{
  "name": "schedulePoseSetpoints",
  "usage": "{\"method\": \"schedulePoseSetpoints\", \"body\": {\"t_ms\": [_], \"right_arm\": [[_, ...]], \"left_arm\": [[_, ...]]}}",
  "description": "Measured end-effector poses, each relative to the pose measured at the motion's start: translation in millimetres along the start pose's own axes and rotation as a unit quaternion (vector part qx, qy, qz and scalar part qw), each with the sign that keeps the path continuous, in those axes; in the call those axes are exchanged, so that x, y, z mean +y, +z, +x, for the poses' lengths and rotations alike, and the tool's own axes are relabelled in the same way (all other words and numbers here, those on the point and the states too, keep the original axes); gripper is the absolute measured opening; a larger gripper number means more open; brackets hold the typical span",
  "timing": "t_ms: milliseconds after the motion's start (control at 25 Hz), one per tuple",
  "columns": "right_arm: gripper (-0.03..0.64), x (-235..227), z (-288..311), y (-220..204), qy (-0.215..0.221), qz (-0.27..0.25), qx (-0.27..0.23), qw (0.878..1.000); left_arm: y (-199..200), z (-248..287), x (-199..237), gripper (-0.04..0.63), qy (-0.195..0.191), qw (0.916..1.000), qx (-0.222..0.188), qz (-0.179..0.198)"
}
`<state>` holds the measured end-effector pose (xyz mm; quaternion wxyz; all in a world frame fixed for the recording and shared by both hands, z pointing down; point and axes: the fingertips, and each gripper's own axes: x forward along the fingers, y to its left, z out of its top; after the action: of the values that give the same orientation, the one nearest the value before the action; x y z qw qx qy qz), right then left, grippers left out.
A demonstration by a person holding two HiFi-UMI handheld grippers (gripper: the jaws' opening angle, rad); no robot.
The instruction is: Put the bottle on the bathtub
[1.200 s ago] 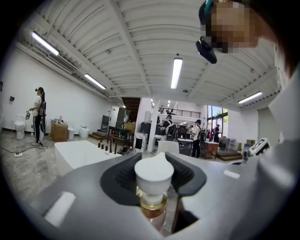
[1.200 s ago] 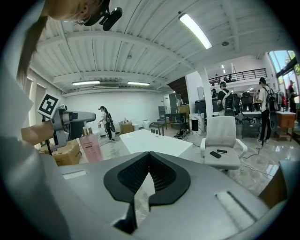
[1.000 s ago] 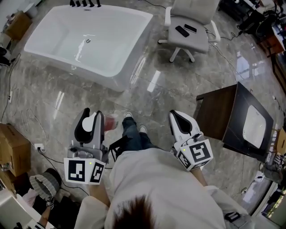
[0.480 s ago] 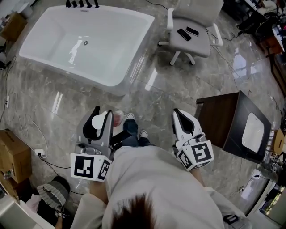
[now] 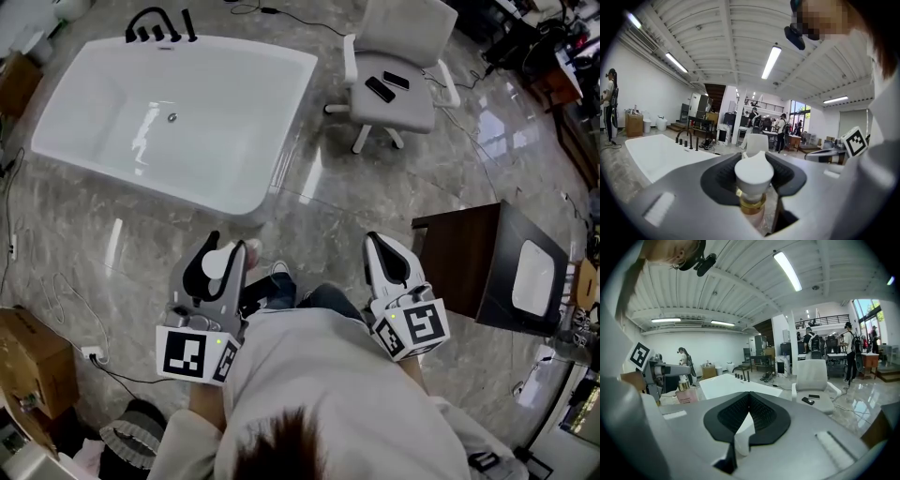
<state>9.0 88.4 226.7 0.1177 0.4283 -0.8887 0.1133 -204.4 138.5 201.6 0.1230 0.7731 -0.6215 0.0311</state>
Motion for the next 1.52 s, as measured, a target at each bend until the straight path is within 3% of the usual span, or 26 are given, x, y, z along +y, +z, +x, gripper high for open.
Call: {"method": "schedulePoseSetpoints", "body": {"t_ms": [360, 680, 1520], "right_arm": [[-0.002, -2.5, 15.3, 0.7, -0.01, -0.002, 0.016, 1.0], [-0.002, -14.8, 27.9, -1.8, 0.006, -0.002, 0.031, 1.0], [-0.002, -129.4, 84.7, 37.0, 0.08, -0.022, 0.005, 0.997]], "left_arm": [[-0.2, 17.6, 13.0, 0.199, -0.01, 0.9999, 0.007, -0.007], [-2.7, 33.4, 10.0, 0.199, 0.0, 0.9998, 0.013, -0.015], [43.1, 121.2, -11.1, 0.2, 0.106, 0.9936, -0.037, -0.007]]}}
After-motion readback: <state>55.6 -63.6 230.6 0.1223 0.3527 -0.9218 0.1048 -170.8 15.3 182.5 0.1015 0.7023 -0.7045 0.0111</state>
